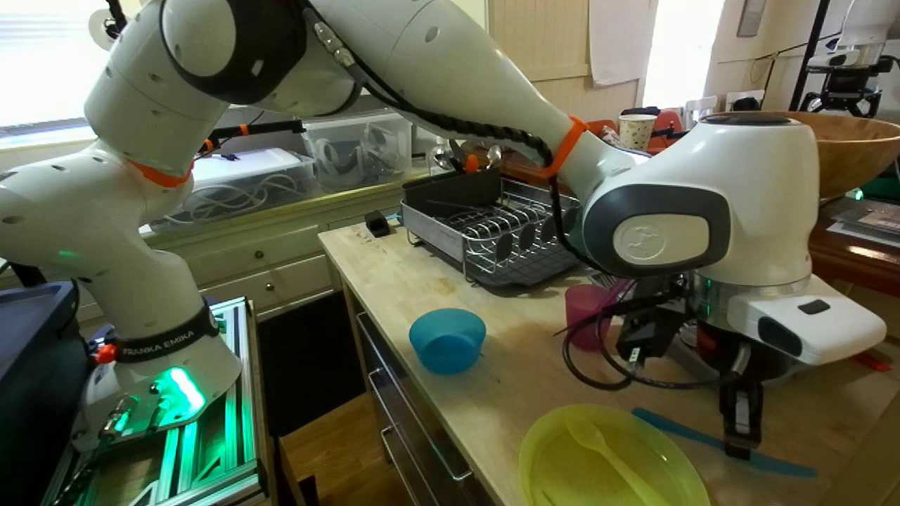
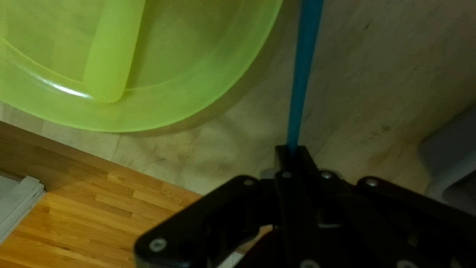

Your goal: Turn the blue bowl upside down, then place the blue spoon inside

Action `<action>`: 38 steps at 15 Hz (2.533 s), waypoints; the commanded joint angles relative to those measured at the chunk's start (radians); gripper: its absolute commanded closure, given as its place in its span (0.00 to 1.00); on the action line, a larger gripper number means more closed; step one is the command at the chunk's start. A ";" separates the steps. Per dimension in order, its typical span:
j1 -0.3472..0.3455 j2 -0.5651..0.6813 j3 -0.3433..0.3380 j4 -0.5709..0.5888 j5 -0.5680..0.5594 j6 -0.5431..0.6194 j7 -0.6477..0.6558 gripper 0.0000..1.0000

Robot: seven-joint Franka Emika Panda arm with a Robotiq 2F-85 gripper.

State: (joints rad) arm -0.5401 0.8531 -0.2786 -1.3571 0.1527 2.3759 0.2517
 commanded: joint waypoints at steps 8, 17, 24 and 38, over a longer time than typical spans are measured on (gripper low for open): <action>0.016 -0.097 -0.029 -0.016 -0.006 -0.102 0.092 0.99; 0.086 -0.309 -0.085 -0.252 -0.077 -0.108 0.099 0.99; 0.183 -0.483 -0.120 -0.495 -0.171 -0.115 0.110 0.99; 0.298 -0.712 -0.106 -0.786 -0.390 -0.157 0.271 0.99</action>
State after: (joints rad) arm -0.2642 0.2062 -0.3866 -2.0691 -0.1761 2.2280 0.4692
